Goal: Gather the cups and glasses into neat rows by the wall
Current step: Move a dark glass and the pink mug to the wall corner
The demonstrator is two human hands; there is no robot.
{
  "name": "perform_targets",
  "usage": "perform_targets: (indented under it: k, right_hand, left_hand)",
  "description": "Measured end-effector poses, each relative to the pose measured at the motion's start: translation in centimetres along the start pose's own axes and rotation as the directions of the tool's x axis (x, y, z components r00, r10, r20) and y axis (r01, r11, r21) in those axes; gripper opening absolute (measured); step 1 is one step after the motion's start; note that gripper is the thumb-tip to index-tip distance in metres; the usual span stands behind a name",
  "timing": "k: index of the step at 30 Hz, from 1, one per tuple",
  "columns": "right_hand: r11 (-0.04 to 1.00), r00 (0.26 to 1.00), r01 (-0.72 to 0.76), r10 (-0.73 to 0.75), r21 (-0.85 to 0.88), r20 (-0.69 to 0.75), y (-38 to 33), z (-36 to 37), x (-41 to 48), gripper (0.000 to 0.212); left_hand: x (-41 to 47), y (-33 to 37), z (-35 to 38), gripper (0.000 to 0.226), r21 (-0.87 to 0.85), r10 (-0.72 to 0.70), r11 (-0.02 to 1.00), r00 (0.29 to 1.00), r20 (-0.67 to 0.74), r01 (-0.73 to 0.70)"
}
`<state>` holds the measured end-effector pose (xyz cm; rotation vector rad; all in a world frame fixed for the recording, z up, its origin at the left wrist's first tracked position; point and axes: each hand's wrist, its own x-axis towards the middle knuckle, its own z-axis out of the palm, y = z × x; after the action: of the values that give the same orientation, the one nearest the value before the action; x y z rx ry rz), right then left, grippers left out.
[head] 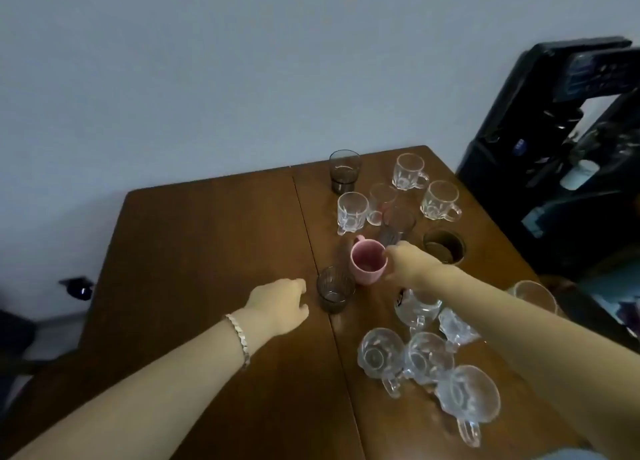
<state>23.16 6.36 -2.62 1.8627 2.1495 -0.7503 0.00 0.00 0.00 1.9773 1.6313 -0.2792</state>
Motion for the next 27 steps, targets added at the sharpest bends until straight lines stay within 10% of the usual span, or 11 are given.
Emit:
perform_targets:
  k: [5, 14, 27]
  right_hand:
    - [0.913, 0.976, 0.210, -0.174, -0.350, 0.133, 0.7, 0.5, 5.0, 0.092]
    - [0.582, 0.858, 0.501, -0.429, -0.640, 0.282, 2.8, -0.3, 9.4, 0.092]
    - [0.985, 0.982, 0.165, -0.159, -0.052, 0.098, -3.1, 0.9, 7.5, 0.082]
  left_hand:
    - [2.8, 0.8, 1.0, 0.054, -0.097, -0.098, 0.991, 0.995, -0.005, 0.097]
    - [8.4, 3.7, 4.9, 0.099, -0.274, -0.223, 0.940, 0.974, -0.046, 0.202]
    - [4.9, -8.3, 1.2, 0.090, -0.537, -0.491, 0.783, 0.842, -0.226, 0.313]
